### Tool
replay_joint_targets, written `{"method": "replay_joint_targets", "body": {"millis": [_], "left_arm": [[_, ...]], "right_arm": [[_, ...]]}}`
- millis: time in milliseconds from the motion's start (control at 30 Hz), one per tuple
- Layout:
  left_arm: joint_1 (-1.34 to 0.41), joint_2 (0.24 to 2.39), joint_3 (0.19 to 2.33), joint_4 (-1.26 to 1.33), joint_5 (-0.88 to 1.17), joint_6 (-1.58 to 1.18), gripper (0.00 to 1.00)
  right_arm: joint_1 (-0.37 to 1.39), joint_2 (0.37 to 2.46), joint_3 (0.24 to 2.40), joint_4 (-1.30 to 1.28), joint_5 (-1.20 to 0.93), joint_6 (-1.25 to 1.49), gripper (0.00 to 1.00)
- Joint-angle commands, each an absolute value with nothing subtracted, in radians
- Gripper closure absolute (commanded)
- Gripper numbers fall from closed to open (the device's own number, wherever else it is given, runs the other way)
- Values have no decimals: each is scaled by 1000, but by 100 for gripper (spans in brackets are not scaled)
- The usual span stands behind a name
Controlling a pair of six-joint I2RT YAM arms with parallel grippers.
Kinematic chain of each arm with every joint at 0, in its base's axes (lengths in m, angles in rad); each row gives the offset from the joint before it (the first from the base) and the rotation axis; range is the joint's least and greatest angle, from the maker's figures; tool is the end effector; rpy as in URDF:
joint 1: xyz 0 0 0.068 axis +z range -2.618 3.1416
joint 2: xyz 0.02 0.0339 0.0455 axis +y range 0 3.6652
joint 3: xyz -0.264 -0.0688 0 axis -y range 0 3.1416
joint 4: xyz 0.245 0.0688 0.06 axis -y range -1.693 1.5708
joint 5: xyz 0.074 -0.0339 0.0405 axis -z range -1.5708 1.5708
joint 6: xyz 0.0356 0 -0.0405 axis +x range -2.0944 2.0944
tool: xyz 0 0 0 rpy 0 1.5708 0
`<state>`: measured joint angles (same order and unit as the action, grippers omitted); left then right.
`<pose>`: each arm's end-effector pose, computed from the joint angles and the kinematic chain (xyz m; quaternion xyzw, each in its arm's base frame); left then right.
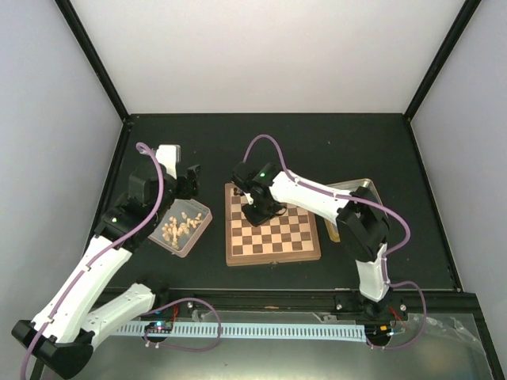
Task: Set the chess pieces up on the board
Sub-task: Place the chess piece on the chessboard, then pick up the chess piece from the chessboard.
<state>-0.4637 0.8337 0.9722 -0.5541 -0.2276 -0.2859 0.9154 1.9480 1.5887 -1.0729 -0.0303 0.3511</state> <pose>0.1613 -0.0717 0.3583 0.0121 0.8346 -0.1101 0.5396 0.2325 0.3042 0.2204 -0.2787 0.9578 0.0532 0.0469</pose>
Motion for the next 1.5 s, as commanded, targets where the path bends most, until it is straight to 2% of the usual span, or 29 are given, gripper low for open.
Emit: {"method": "replay_joint_targets", "body": {"millis": [0,267,500,767,1000,1167,1467], "left_arm": [[-453,839,976,-577,-267,-271,23],[-454,842,971,-572,-254,-274,23],[-452,844,968,-572,-249,-274,23],[-453,845,969,-572,-249,-274,23],[-453,842,968,-570,-251,-271,23],[-453,840,968,-572,-259,-273,23],[-451,841,966,-571,-262,-275,23]], "right_arm": [[936,2001,1654,-1134,9,303,86],[951,2024,1658,-1103,-11,304,74],[960,2020,1637,-1070,0,311,74],[960,2029,1629,-1021,48,351,81],[960,2016,1630,-977,110,383,96],[941,2018,1690,-940,167,418,97],[870,2148,1879,-947,134,442,97]]}}
